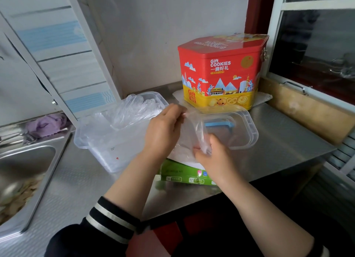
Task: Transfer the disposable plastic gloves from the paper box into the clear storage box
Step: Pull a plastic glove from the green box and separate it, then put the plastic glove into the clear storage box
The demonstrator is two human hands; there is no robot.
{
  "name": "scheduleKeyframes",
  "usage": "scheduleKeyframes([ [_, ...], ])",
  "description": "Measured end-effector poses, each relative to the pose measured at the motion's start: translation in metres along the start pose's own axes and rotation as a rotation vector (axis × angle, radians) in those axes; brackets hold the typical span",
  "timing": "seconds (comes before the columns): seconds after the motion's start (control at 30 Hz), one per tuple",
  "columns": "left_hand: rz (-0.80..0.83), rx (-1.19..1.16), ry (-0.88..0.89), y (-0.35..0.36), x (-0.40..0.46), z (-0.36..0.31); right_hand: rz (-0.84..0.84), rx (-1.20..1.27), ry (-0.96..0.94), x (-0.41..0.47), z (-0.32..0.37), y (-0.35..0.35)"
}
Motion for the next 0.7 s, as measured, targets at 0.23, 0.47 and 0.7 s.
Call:
scheduleKeyframes([
  [0.23, -0.155, 0.077, 0.044, -0.044, 0.024, -0.011, 0.048, -0.018, -0.025, -0.004, -0.002, 0.008],
  [0.47, -0.219, 0.194, 0.035, -0.11, 0.056, -0.027, 0.052, 0.032, -0.014, -0.004, 0.004, 0.003],
  [0.7, -0.051, 0.119, -0.092, -0.112, 0.063, -0.025, -0.113, 0.34, -0.206, 0.005, 0.043, -0.014],
])
Point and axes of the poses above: each hand's wrist, its own x-axis towards the middle knuckle, its own y-axis out of the palm, z = x × y, the point moved 10 cm from there along x, towards the middle knuckle, and after that the axes turned 13 degrees about -y, right-handed, at the moved point
